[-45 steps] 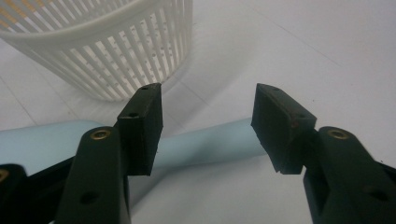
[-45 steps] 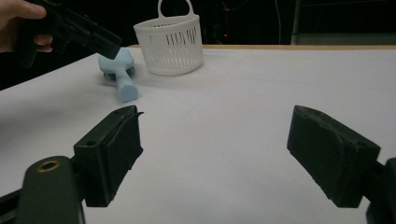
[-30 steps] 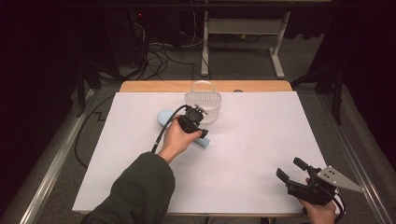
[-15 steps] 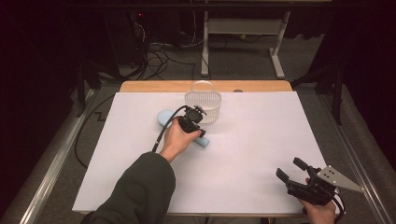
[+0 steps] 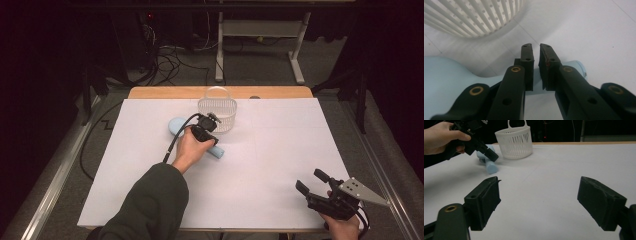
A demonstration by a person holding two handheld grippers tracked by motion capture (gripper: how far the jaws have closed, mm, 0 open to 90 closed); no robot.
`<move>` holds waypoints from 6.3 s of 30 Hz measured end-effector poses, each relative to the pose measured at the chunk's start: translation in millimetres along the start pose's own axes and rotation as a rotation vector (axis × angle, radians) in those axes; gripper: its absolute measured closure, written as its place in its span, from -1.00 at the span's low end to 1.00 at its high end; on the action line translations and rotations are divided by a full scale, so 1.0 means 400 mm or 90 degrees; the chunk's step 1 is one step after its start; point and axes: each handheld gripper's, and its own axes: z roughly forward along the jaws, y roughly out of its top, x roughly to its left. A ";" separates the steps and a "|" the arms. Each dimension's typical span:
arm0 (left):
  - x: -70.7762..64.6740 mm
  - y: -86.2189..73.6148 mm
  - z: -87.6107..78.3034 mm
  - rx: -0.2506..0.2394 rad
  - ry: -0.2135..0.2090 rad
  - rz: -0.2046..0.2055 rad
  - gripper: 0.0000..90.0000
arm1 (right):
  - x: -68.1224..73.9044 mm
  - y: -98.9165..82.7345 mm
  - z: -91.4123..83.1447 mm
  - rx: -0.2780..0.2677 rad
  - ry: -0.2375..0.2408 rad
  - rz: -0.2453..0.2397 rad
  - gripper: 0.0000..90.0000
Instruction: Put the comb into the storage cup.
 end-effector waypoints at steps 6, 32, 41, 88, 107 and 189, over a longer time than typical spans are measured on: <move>0.002 -0.003 0.003 0.006 0.000 -0.002 0.90 | 0.000 0.000 0.000 0.001 0.000 -0.001 -0.58; 0.031 -0.028 -0.007 0.015 0.007 -0.013 0.94 | 0.000 0.000 0.000 0.000 0.000 -0.001 -0.58; 0.049 -0.041 -0.015 0.015 0.013 -0.023 0.99 | 0.000 0.000 0.000 0.001 -0.001 -0.001 -0.58; 0.087 -0.095 -0.031 0.028 0.019 -0.050 1.00 | 0.001 0.000 -0.001 -0.001 0.002 0.002 -0.59; 0.097 -0.111 -0.040 0.033 0.021 -0.059 1.00 | 0.001 0.000 -0.001 -0.001 0.001 0.002 -0.58; 0.148 -0.198 -0.081 0.040 0.041 -0.097 1.00 | 0.004 0.000 0.000 0.000 0.000 -0.001 -0.58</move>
